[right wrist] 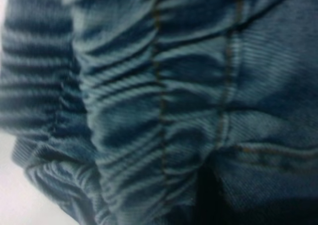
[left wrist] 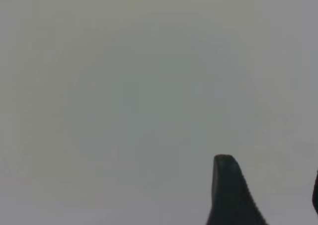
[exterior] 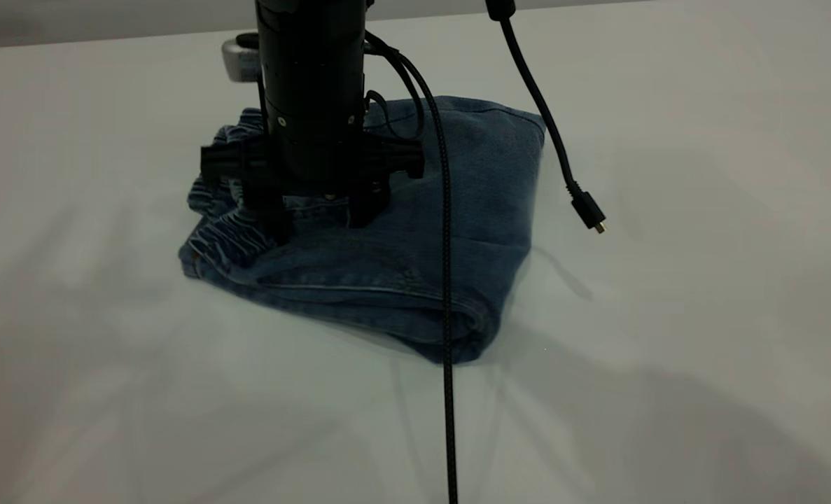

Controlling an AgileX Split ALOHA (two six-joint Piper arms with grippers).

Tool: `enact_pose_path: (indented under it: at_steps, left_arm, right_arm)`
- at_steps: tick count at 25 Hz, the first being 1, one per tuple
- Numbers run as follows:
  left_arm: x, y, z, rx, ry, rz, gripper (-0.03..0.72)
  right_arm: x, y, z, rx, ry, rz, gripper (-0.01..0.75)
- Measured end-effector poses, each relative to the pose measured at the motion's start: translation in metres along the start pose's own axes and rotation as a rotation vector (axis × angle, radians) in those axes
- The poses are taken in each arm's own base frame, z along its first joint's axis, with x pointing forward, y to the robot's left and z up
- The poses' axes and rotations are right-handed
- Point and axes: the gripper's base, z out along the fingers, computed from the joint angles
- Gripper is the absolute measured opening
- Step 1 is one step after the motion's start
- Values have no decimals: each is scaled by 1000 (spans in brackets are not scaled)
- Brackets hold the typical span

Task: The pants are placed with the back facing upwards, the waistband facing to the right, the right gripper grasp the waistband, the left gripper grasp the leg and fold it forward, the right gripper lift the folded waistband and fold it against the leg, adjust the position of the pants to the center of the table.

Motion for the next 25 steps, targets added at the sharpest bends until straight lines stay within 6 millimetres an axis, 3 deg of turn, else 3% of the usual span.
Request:
enact_pose_path:
  at_steps: [11,16,20,25]
  left_arm:
    - [0,0,0,0,0,0,372]
    - [0,0,0,3,-2,-1,372]
    - [0,0,0,3,-2,-1,372]
    - [0,0,0,3,-3,0,372]
  right_arm:
    - [11,-8,-2,67,138,-335,409]
    - [13,-9,-6,77,161,-387,409]
    - [7,-4,-24,70,142,-390,408]
    - [-9,10,-64,35,66,-398,408]
